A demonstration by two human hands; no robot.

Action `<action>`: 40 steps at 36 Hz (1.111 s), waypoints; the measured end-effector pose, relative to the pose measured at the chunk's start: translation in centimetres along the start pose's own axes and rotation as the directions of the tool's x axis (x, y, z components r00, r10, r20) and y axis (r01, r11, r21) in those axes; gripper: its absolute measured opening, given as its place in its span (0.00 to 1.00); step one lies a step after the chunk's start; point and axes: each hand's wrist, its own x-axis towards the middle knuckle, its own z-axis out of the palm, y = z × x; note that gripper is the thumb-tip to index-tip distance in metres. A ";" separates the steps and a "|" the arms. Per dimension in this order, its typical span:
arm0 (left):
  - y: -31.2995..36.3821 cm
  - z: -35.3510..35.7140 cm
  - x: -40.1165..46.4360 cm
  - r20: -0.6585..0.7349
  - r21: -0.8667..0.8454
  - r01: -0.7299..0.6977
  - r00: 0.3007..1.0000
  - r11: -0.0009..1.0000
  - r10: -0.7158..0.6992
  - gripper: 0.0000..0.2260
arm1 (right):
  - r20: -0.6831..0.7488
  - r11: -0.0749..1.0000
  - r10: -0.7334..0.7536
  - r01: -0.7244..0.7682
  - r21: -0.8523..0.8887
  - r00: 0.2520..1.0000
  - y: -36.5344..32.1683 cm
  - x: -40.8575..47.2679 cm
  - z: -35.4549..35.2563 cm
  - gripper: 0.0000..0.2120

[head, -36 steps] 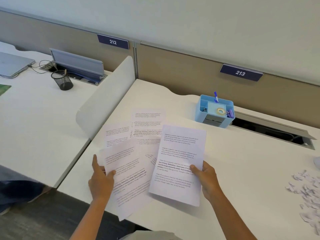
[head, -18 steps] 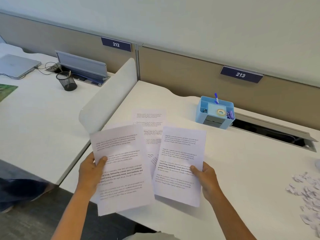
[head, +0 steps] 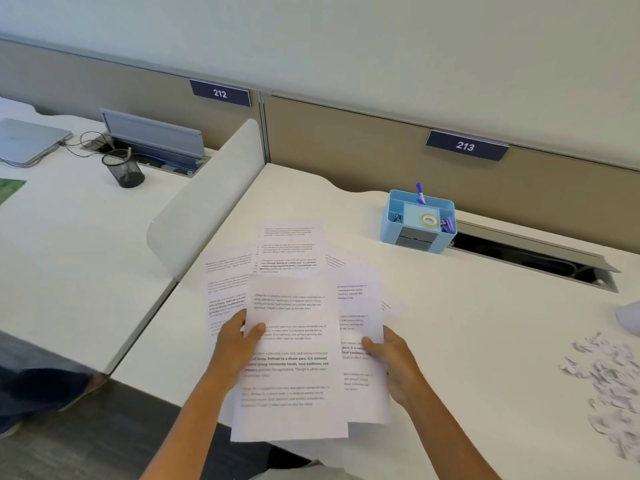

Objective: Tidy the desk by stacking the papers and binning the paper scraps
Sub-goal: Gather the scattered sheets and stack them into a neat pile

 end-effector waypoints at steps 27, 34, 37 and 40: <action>-1.3 5.5 0.3 0.229 -0.098 0.292 0.937 0.951 -0.264 0.19 | 0.035 0.981 0.160 -0.163 0.102 0.987 0.1 -1.2 -1.2 0.17; -0.9 6.5 0.6 0.176 -0.084 0.293 0.945 0.953 -0.275 0.21 | 0.070 0.986 0.144 -0.149 0.072 0.987 -0.4 -0.6 -0.9 0.18; -0.4 7.0 0.6 0.159 -0.089 0.279 0.952 0.956 -0.263 0.21 | 0.101 0.997 0.065 -0.061 -0.044 0.993 -0.5 -0.5 -1.0 0.17; 0.2 7.5 0.7 0.153 -0.104 0.259 0.958 0.960 -0.242 0.21 | 0.072 0.989 -0.008 0.019 -0.148 0.997 -0.7 -0.3 -0.7 0.18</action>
